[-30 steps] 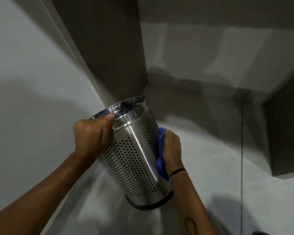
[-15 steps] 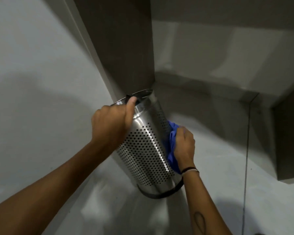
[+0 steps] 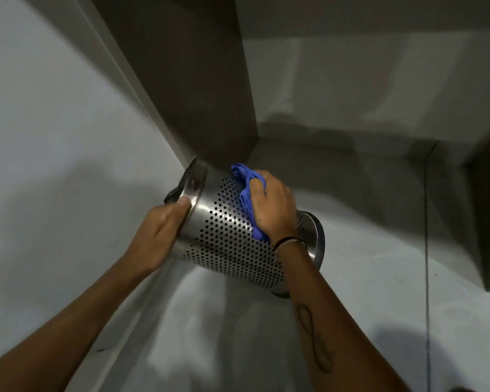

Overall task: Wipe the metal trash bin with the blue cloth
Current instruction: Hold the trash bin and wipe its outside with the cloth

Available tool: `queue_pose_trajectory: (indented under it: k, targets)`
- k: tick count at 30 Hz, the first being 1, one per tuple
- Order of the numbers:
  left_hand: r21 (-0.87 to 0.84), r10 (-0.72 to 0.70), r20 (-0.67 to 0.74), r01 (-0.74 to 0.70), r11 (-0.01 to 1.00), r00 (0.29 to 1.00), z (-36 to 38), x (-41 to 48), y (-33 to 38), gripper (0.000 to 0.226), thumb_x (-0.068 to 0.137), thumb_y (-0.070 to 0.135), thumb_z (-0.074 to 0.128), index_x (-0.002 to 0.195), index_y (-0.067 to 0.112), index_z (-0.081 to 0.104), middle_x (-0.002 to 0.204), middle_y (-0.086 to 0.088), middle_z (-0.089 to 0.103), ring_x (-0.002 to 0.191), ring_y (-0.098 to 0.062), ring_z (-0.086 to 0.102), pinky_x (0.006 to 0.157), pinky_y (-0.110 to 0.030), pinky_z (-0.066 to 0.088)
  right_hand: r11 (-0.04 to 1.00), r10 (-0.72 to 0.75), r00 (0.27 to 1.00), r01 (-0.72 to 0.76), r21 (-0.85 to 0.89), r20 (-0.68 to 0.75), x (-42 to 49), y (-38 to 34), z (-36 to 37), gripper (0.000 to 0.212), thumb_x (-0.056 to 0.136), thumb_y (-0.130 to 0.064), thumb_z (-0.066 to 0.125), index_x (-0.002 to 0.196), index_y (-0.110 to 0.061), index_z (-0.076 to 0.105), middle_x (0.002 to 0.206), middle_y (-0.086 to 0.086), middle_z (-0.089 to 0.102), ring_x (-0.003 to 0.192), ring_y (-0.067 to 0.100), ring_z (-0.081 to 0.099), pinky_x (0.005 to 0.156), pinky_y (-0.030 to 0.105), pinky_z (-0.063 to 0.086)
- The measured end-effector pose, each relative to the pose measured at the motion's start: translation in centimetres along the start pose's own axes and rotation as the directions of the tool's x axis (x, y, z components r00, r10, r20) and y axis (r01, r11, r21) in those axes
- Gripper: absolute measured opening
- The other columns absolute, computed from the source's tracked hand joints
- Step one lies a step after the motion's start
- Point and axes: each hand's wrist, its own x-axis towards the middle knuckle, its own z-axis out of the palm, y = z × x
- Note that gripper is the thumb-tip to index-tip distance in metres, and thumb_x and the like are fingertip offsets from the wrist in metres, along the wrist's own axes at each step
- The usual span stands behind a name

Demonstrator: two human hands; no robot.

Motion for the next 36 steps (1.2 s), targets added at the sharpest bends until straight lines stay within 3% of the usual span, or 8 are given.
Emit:
queue_pose_trajectory:
  k: [5,9,16,20,23,28,32,36]
  targets:
    - [0.072,-0.027,-0.143,0.037,0.997,0.989,1.2,0.7,-0.1,0.063,0.108,0.05,0.033,0.056,0.015,0.033,0.048,0.008,0.04,0.045,-0.006,0.038,0.049,-0.025,0.032,0.995,-0.093,0.986,0.087,-0.044,-0.142,-1.9,-0.4,1.3,0.039,0.102,-0.024,0.045,0.133,-0.019,0.068,0.123,0.005,0.075,0.113,0.027,0.07,0.098,0.037,0.053]
    - [0.042,-0.025,-0.097,0.03,0.999,0.995,1.5,1.1,1.1,0.062,0.11,0.047,0.031,0.054,0.021,0.033,0.044,0.009,0.045,0.042,-0.005,0.039,0.046,-0.019,0.03,0.953,-0.288,0.934,0.259,-0.154,-0.21,-8.7,-1.2,3.9,0.059,0.106,-0.037,0.04,0.161,-0.014,0.041,0.17,0.005,0.041,0.162,0.024,0.029,0.132,0.046,0.024]
    - [-0.034,-0.135,-0.157,0.131,0.991,0.978,0.7,1.8,1.1,0.062,0.111,0.033,0.042,0.051,0.023,0.033,0.038,0.013,0.043,0.038,-0.003,0.037,0.043,-0.016,0.029,0.974,-0.22,0.975,0.219,-0.063,-0.011,-1.4,-3.1,2.7,0.064,0.097,-0.037,0.03,0.15,-0.014,0.056,0.154,0.006,0.06,0.144,0.026,0.054,0.121,0.046,0.041]
    - [-0.1,-0.218,-0.112,0.207,0.973,0.969,1.4,1.2,1.5,0.057,0.11,0.04,0.041,0.061,0.019,0.061,0.055,0.004,0.064,0.054,0.0,0.052,0.062,-0.022,0.045,0.97,-0.217,0.961,0.193,-0.146,-0.171,-6.1,-4.4,4.2,0.065,0.101,-0.041,0.031,0.159,-0.015,0.045,0.168,0.002,0.045,0.159,0.022,0.037,0.131,0.045,0.029]
    - [-0.264,-0.344,-0.047,0.32,0.91,0.938,1.2,1.2,1.6,0.058,0.106,0.047,0.042,0.073,0.002,0.062,0.065,-0.023,0.064,0.061,-0.016,0.057,0.069,-0.04,0.048,0.924,-0.348,0.924,0.309,-0.224,-0.157,-9.3,-4.6,5.6,0.061,0.109,-0.043,0.031,0.164,-0.016,0.036,0.174,0.0,0.034,0.164,0.02,0.024,0.133,0.046,0.023]
    - [-0.295,-0.365,-0.067,0.332,0.896,0.928,1.1,1.5,1.8,0.074,0.092,0.058,0.042,0.088,-0.013,0.064,0.081,-0.033,0.071,0.069,-0.04,0.067,0.076,-0.051,0.056,0.966,-0.234,0.965,0.217,-0.139,-0.119,-2.2,-5.0,5.5,0.068,0.094,-0.04,0.026,0.147,-0.015,0.06,0.155,0.002,0.06,0.148,0.024,0.053,0.121,0.051,0.041]
    - [-0.304,-0.376,-0.082,0.336,0.891,0.923,1.0,1.4,2.0,0.055,0.105,0.037,0.047,0.069,-0.003,0.057,0.054,0.001,0.061,0.055,-0.01,0.053,0.058,-0.026,0.045,0.948,-0.279,0.938,0.233,-0.217,-0.208,-7.7,-5.4,6.4,0.061,0.107,-0.042,0.028,0.161,-0.018,0.042,0.171,0.0,0.04,0.162,0.022,0.031,0.131,0.052,0.027]
    - [-0.351,-0.395,-0.058,0.352,0.868,0.917,0.7,1.8,1.2,0.055,0.097,0.046,0.05,0.072,-0.001,0.062,0.062,-0.01,0.066,0.063,-0.019,0.056,0.067,-0.035,0.048,0.902,-0.384,0.902,0.32,-0.29,-0.199,-9.4,-4.8,7.1,0.063,0.112,-0.047,0.016,0.162,-0.017,0.039,0.172,0.001,0.036,0.163,0.023,0.028,0.129,0.053,0.03]
